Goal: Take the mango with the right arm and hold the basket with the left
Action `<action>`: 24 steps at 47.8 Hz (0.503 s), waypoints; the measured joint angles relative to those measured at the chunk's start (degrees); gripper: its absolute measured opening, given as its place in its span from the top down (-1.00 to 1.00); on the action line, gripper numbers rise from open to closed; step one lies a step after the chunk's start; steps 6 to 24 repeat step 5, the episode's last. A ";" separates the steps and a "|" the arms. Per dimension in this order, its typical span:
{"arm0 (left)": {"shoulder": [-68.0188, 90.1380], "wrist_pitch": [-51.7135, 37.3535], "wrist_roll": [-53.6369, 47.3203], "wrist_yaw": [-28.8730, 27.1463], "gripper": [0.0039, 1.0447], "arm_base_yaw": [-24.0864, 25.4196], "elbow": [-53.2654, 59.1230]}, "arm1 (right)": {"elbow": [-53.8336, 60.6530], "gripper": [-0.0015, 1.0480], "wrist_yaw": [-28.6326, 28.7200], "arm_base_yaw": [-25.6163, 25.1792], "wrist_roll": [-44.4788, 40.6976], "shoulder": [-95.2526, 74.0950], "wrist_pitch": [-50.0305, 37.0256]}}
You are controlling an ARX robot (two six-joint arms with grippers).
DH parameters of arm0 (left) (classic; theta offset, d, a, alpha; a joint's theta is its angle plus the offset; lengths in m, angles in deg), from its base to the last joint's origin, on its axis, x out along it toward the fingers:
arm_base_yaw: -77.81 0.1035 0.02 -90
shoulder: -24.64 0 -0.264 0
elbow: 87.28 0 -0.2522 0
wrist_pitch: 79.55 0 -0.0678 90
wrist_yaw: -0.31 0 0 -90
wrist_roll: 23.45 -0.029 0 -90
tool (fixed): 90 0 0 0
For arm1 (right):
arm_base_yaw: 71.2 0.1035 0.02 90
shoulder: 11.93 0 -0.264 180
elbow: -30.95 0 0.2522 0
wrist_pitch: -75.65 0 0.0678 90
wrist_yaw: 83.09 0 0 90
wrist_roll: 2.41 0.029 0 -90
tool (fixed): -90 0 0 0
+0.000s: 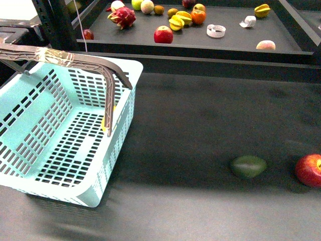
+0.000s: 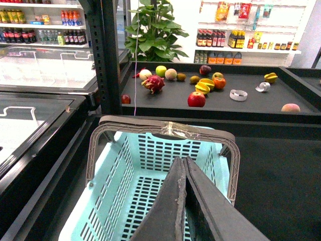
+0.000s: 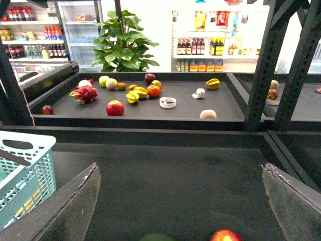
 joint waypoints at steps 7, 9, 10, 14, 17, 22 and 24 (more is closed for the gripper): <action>-0.09 0.11 0.02 -0.02 0.93 0.00 0.00 | 0.00 -0.84 0.00 0.00 0.00 0.00 0.00; -0.09 0.11 0.02 -0.02 0.93 0.00 0.00 | 0.00 -0.84 0.00 0.00 0.00 0.00 0.00; -0.09 0.11 0.02 -0.02 0.93 0.00 0.00 | 0.00 -0.84 0.00 0.00 0.00 0.00 0.00; -0.09 0.11 0.02 -0.02 0.93 0.00 0.00 | 0.00 -0.84 0.00 0.00 0.00 0.00 0.00; -0.09 0.11 0.02 -0.02 0.93 0.00 0.00 | 0.00 -0.84 0.00 0.00 0.00 0.00 0.00; -0.09 0.11 0.02 -0.02 0.93 0.00 0.00 | 0.00 -0.84 0.00 0.00 0.00 0.00 0.00; -0.09 0.11 0.02 -0.02 0.93 0.00 0.00 | 0.00 -0.84 0.00 0.00 0.00 0.00 0.00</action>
